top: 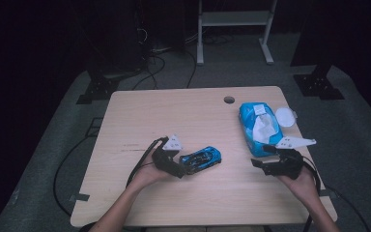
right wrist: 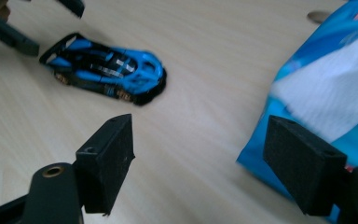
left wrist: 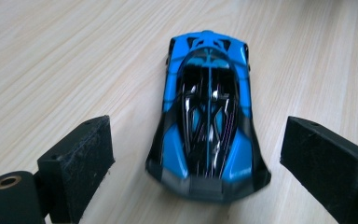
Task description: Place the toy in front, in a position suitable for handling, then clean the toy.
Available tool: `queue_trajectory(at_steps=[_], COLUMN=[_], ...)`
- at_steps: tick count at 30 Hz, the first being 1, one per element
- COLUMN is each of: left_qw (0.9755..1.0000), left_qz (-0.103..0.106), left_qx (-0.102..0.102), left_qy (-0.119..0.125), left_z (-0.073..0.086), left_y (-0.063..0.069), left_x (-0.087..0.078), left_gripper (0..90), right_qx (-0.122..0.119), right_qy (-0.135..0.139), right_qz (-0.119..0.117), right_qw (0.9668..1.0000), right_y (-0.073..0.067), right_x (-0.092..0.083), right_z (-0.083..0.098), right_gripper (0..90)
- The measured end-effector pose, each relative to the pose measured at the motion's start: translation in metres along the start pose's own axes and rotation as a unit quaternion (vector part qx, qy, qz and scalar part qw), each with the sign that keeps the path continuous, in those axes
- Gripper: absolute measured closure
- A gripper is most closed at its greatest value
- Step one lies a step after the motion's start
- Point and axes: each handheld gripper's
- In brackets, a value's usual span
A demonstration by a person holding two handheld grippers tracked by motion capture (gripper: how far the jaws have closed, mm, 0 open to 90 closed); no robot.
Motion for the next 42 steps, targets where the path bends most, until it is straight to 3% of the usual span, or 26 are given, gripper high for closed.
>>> queue_trajectory(at_steps=[6, 11, 20, 24, 28, 34, 36, 42], left_qw=[0.9996, 0.9991, 0.9994, 0.9995, 0.9994, 0.9992, 0.999, 0.9988], left_qz=[-0.014, -0.024, -0.02, -0.019, -0.016, -0.016, -0.019, -0.025], left_qx=[-0.011, -0.009, -0.001, 0.002, 0.002, 0.007, 0.006, 0.002], left_qy=[0.02, 0.033, 0.027, 0.026, 0.03, 0.036, 0.04, 0.043], left_z=[0.008, 0.007, 0.008, 0.006, 0.005, 0.003, 0.003, 0.006], left_y=[0.001, 0.001, 0.003, 0.003, 0.004, 0.005, 0.005, 0.003], left_x=[-0.008, -0.009, -0.004, -0.001, 0.001, 0.003, 0.002, -0.002], left_gripper=[8.7, 8.7, 8.7, 8.7, 8.7, 8.7, 8.7, 8.7], right_qx=[-0.012, -0.014, 0.002, 0.01, 0.024, 0.026, 0.021, 0.024], right_qy=[0.017, 0.029, 0.033, 0.029, 0.022, -0.009, -0.029, -0.054], right_qz=[0.013, 0.037, 0.076, 0.096, 0.097, 0.115, 0.131, 0.156], right_qw=[0.9997, 0.9988, 0.9965, 0.9949, 0.9947, 0.9929, 0.9907, 0.986], right_y=[0.004, 0.017, 0.04, 0.051, 0.059, 0.063, 0.065, 0.068], right_x=[-0.007, -0.009, 0.0, 0.003, 0.009, 0.031, 0.041, 0.058], right_z=[-0.037, -0.065, -0.09, -0.094, -0.091, -0.082, -0.079, -0.075], right_gripper=[23.4, 23.4, 23.4, 23.4, 23.4, 23.9, 24.1, 36.9])
Point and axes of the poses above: each handheld gripper's, and its own axes: x roughly forward along the jaws, z roughly out of its underside, y roughly to its right, and after that the axes turned 15 degrees about x, right-handed
